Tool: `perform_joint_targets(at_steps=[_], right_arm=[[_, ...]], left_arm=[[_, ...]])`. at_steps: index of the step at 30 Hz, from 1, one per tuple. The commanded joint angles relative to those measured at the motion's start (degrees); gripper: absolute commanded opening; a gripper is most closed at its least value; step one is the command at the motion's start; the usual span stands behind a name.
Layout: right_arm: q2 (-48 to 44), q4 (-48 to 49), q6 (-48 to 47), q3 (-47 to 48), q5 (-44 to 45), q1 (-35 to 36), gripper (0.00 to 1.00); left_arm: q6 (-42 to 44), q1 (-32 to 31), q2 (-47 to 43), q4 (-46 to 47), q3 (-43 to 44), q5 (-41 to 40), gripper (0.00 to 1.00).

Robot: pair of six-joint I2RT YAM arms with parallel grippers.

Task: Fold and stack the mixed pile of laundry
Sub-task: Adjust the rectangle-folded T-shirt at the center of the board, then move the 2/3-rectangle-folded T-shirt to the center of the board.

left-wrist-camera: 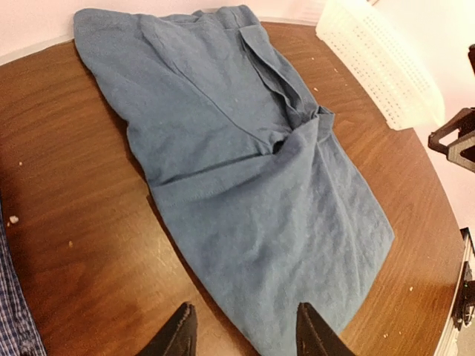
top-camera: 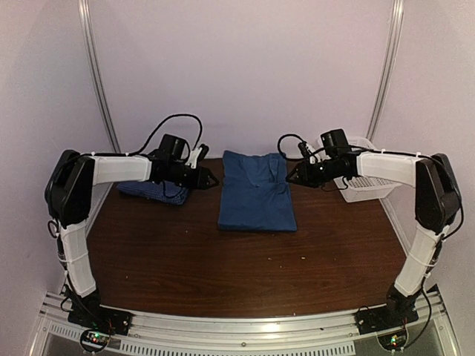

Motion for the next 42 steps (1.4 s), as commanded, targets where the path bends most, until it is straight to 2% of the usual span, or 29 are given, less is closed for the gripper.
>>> perform_joint_targets(at_steps=[1, 5, 9, 25, 27, 32, 36, 40, 42], right_arm=[[-1.47, 0.02, 0.96, -7.02, -1.84, 0.91, 0.39], [-3.03, 1.24, 1.75, -12.73, -2.1, 1.57, 0.39], [-3.36, 1.7, 1.7, -16.81, -0.17, 1.63, 0.41], [2.4, 2.72, 2.12, -16.97, -0.23, 1.81, 0.37], [2.57, 3.59, 2.28, -17.5, -0.64, 1.89, 0.33], [1.72, 3.96, 2.71, -17.94, -0.4, 1.98, 0.17], [0.98, 2.48, 2.22, -17.33, 0.77, 1.94, 0.0], [0.39, 0.59, 1.45, -17.35, 3.27, 1.76, 0.0], [0.96, -0.19, 1.08, -17.46, 4.23, 1.68, 0.0]], left_arm=[[1.46, -0.72, -4.75, 3.77, -11.42, 1.07, 0.46], [0.82, -2.13, -6.9, 7.63, -18.1, 4.33, 0.47], [0.47, -3.95, -6.22, 9.41, -20.27, 5.52, 0.49], [-1.7, -5.74, -1.3, 12.81, -19.45, 4.96, 0.48], [-1.91, -5.89, -1.02, 13.66, -19.73, 5.44, 0.47], [-1.83, -7.22, -0.87, 15.55, -19.87, 7.84, 0.39], [-2.49, -7.67, -0.86, 16.55, -19.67, 8.53, 0.23], [-3.19, -7.67, 0.47, 14.45, -18.1, 7.01, 0.06], [-3.45, -7.58, 1.87, 12.21, -17.13, 5.32, 0.02]])
